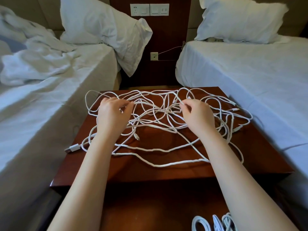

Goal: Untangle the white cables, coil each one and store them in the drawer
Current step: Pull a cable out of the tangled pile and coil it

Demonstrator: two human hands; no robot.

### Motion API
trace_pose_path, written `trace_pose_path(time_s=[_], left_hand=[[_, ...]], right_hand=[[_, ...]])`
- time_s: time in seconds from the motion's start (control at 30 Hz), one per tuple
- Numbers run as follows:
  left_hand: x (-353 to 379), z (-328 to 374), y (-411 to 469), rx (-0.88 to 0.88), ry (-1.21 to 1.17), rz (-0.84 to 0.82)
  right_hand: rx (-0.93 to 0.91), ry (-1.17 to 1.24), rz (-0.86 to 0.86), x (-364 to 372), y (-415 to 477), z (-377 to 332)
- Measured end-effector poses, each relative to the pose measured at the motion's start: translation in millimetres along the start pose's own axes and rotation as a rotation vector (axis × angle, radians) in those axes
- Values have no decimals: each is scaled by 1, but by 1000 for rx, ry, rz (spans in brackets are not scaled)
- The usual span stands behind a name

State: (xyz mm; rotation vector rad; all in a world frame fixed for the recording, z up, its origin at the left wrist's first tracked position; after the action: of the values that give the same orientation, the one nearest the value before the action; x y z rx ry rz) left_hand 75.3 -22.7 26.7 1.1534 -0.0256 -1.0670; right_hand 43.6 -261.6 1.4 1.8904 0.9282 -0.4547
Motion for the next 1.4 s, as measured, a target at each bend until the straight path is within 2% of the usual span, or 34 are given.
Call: trace_pose_path(time_s=[0.1, 0.17, 0.23, 0.37, 0.43, 0.5, 0.6, 0.67, 0.87, 1.0, 1.1, 1.2, 1.23, 1.33, 1.4], left_hand=[[14, -8, -6, -61, 81, -209], [17, -7, -7, -79, 90, -243], [13, -3, -5, -97, 20, -180], [2, -6, -1, -83, -36, -25], [-2, -11, 0, -92, -36, 19], [-4, -18, 1, -76, -25, 36], [-5, -34, 3, -80, 34, -16], [-6, -41, 3, -94, 70, -45], [-3, -38, 2, -102, -7, -111], [1, -37, 0, -91, -61, -197], [2, -38, -2, -125, -70, -275], [-5, -32, 0, -104, -69, -261], [-5, -30, 0, -115, -66, -321], [4, -22, -11, -210, 38, -708], [14, -19, -20, -207, 158, -827]], right_hand=[[-70, 146, 39, -3, 1, -9], [-138, 97, 95, -7, 0, -18], [-238, 40, 165, -10, -1, -31], [-476, 132, 229, -12, -13, -71], [-552, 195, 138, -6, -23, -91], [-594, 221, -39, 7, -34, -104], [-585, 47, -332, 35, -49, -109], [-556, -62, -407, 47, -54, -107], [-449, -130, -344, 54, -54, -99], [-460, -140, -209, 54, -58, -103], [-440, -131, -179, 55, -57, -101], [-422, -133, -159, 52, -52, -95], [-413, -126, -150, 50, -50, -93], [-401, -103, -123, 47, -44, -88], [-411, -112, -126, 47, -45, -88]])
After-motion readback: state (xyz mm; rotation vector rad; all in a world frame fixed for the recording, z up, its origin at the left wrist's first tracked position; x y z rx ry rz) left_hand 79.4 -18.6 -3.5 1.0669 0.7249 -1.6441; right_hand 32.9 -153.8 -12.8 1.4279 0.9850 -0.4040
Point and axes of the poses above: each hand's wrist, its own y-axis towards the middle knuckle, its own x-axis out of the palm, z = x × y, the point moved 5 cm from there along y, towards the middle knuckle, and after that the axes turned 6 degrees about z, right-handed, at the moved point
